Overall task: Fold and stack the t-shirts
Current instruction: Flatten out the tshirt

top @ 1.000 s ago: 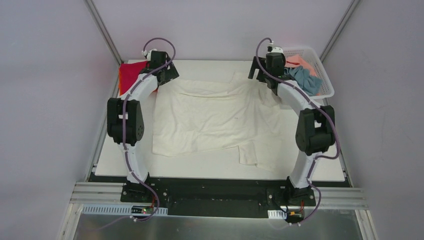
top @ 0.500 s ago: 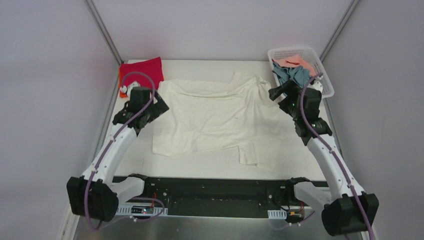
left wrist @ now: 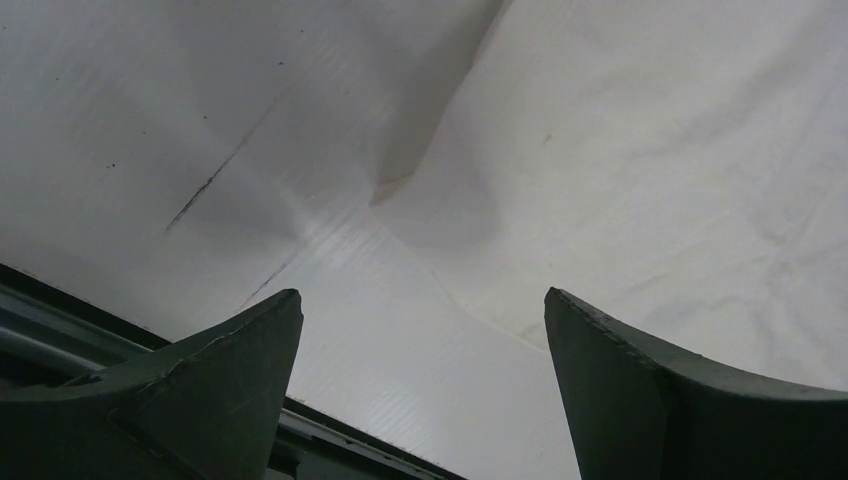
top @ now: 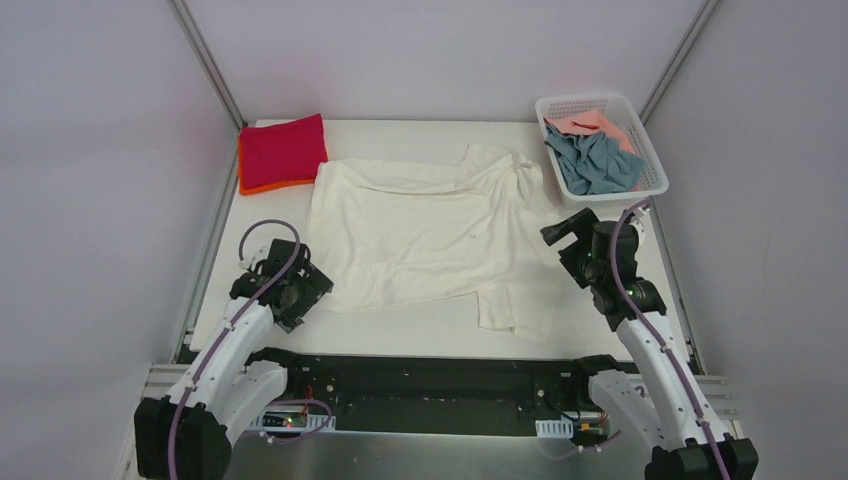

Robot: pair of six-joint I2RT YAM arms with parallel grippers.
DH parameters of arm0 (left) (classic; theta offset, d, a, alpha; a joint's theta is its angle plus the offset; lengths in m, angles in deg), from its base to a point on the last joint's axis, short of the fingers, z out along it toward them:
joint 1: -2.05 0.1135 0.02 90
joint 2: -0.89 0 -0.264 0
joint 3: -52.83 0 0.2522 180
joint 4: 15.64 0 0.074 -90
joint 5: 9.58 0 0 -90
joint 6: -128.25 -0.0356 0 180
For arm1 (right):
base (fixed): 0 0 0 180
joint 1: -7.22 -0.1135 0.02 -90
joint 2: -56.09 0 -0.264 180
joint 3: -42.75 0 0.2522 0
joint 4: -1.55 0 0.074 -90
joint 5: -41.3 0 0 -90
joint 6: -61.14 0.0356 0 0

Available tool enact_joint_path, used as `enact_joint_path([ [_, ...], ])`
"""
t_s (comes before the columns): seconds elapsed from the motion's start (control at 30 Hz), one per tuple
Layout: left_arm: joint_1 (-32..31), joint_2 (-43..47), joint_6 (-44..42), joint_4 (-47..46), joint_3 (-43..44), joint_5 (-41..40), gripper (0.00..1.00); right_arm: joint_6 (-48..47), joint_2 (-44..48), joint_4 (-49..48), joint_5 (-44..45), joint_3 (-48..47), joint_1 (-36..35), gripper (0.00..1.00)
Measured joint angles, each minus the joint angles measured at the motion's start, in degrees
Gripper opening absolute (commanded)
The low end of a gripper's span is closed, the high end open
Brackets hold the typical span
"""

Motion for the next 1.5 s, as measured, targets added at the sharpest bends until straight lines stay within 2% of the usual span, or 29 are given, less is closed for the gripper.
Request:
enact_joint_path([
  [0.17, 0.0, -6.9, 3.0, -3.3, -1.3, -0.2, 0.69, 0.9, -2.6, 0.8, -0.7, 0.1, 0.0, 0.99],
  [0.33, 0.0, -12.2, 5.0, -7.7, -2.5, -0.6, 0.59, 1.0, -4.9, 1.3, -1.8, 0.1, 0.0, 0.99],
  [0.4, 0.0, -13.4, 5.8, -10.2, -2.5, -1.5, 0.51, 1.1, -5.0, 1.7, -2.1, 0.1, 0.0, 0.99],
  [0.43, 0.0, -14.0, 6.0, -11.3, -2.4, -1.9, 0.42, 1.3, -5.0, 2.0, -2.2, 0.1, 0.0, 0.99],
  [0.5, 0.0, -15.1, 6.5, -13.3, -2.4, -2.8, 0.01, 1.5, -5.0, 2.6, -2.3, 0.1, 0.0, 0.99],
  [0.77, 0.0, -17.7, 6.8, -20.7, -3.3, -2.9, 0.0, 1.2, -4.5, 13.7, -2.1, 0.1, -2.2, 0.97],
  [0.93, 0.0, -16.5, 6.6, -21.8, -4.3, -2.8, 0.0, 2.9, -4.1, 27.1, 1.2, 0.0, -10.7, 0.86],
  [1.07, 0.0, -16.3, 6.3, -22.1, -4.4, -2.8, 0.0, 5.9, -3.2, 34.6, 2.1, 0.1, -12.1, 0.77],
  [1.27, 0.0, -16.3, 5.9, -22.1, -4.4, -2.6, 0.0, 9.1, -7.1, 35.5, 1.6, 1.2, -12.9, 0.68],
  [1.5, 0.0, -16.4, 5.5, -22.2, -4.4, -2.6, 0.0, 10.3, -16.7, 29.9, 0.6, 4.0, -13.7, 0.64],
])
